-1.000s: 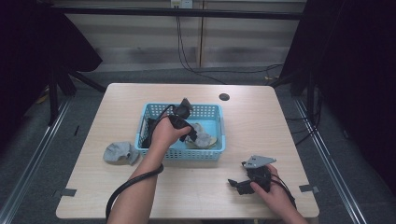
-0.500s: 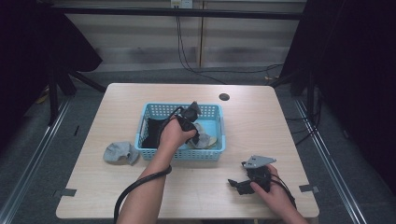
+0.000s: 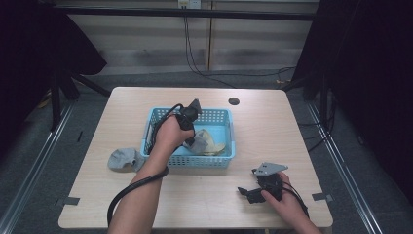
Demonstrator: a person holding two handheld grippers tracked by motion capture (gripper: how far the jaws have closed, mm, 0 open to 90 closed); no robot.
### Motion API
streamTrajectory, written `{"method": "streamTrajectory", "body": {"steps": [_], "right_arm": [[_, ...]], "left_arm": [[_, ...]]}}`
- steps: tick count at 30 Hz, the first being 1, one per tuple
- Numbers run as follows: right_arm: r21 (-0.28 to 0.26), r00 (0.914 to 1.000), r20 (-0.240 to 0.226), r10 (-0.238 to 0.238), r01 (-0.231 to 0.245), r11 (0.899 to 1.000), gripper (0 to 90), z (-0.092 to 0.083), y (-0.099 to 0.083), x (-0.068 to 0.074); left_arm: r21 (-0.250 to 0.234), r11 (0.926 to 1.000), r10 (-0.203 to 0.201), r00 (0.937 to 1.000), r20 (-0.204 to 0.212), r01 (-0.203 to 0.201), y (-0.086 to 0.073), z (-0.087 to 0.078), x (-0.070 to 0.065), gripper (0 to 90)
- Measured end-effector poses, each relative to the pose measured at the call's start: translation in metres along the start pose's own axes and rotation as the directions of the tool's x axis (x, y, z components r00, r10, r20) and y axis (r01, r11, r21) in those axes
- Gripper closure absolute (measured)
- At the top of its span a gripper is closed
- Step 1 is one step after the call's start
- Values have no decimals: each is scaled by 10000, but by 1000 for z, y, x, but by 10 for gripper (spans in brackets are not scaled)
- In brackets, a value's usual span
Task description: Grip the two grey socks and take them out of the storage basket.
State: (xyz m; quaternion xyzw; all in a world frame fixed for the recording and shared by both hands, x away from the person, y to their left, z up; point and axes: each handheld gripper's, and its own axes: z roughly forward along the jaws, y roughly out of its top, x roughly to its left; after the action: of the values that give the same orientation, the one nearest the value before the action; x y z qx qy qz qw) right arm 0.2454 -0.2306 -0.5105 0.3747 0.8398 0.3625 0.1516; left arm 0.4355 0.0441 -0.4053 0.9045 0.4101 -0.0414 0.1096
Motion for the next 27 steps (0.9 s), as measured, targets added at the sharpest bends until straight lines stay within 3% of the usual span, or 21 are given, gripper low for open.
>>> {"method": "streamTrajectory", "body": {"steps": [9, 13, 19, 27], "right_arm": [[-1, 10000, -47, 17, -17, 10000, 120, 0, 0, 0], [10, 10000, -29, 12, -12, 10000, 120, 0, 0, 0], [35, 10000, -44, 31, -31, 10000, 120, 0, 0, 0], [23, 10000, -77, 35, -35, 10000, 120, 0, 0, 0]], "left_arm": [[91, 9999, 83, 9999, 73, -84, -5, -26, 8, 840], [213, 9997, 102, 9999, -101, -100, -7, -37, 11, 840], [169, 9999, -26, 10000, -56, 27, -8, -52, 15, 840], [371, 9991, -196, 9994, -288, 207, -9, -73, 22, 840]]}}
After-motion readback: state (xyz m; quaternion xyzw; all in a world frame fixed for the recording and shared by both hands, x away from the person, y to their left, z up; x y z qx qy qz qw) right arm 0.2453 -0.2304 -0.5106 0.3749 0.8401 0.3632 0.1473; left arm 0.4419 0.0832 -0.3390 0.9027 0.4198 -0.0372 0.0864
